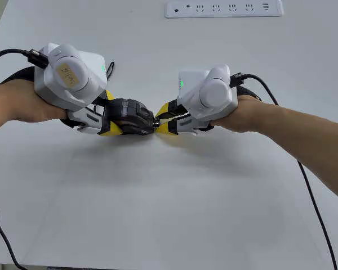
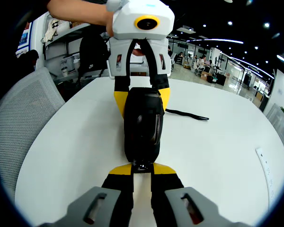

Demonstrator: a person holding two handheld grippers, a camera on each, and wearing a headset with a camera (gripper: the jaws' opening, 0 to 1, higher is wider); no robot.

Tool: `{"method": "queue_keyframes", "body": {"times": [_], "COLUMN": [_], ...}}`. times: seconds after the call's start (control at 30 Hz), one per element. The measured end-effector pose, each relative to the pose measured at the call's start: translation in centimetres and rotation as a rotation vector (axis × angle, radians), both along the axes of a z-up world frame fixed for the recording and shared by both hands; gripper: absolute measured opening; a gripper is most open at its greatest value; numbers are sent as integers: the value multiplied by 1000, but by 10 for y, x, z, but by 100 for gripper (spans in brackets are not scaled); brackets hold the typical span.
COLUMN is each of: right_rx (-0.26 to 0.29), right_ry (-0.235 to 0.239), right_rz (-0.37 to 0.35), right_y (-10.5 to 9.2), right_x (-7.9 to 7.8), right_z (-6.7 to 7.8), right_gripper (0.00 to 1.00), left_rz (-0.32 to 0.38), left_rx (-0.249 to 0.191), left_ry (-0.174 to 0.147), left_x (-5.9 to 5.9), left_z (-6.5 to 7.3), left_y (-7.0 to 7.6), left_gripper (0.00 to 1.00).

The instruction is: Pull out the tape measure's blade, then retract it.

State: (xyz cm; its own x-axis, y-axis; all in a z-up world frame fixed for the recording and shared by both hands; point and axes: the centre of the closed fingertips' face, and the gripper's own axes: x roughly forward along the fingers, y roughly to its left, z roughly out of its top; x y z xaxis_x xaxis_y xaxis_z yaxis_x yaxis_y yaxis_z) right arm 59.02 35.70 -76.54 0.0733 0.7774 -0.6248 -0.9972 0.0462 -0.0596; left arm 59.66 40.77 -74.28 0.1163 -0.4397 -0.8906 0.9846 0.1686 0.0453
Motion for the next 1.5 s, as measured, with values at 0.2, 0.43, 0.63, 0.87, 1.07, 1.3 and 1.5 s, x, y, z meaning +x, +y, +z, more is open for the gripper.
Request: {"method": "queue_keyframes", "body": {"times": [0.2, 0.43, 0.63, 0.87, 1.07, 1.3, 1.5], "right_rx": [-16, -20, -27, -31, -37, -41, -45], "right_ry": [-13, -14, -9, -6, -4, -1, -2], "right_rz": [13, 13, 16, 15, 15, 19, 20], "right_y": [-4, -6, -16, -21, -27, -32, -37], "right_x": [1, 1, 0, -2, -3, -3, -5], "right_z": [1, 1, 2, 3, 4, 5, 6], "right_gripper": [11, 11, 11, 11, 11, 11, 11], "left_rz": [10, 10, 13, 16, 16, 17, 17], "left_rx": [-2, -1, 2, 4, 4, 2, 3], "left_ry": [4, 5, 8, 8, 9, 9, 8], "left_x": [0, 0, -1, 0, 0, 0, 0], "left_z": [0, 0, 0, 1, 1, 0, 0], "left_y": [1, 1, 1, 1, 1, 1, 1], "left_gripper": [29, 29, 29, 29, 29, 29, 29]}}
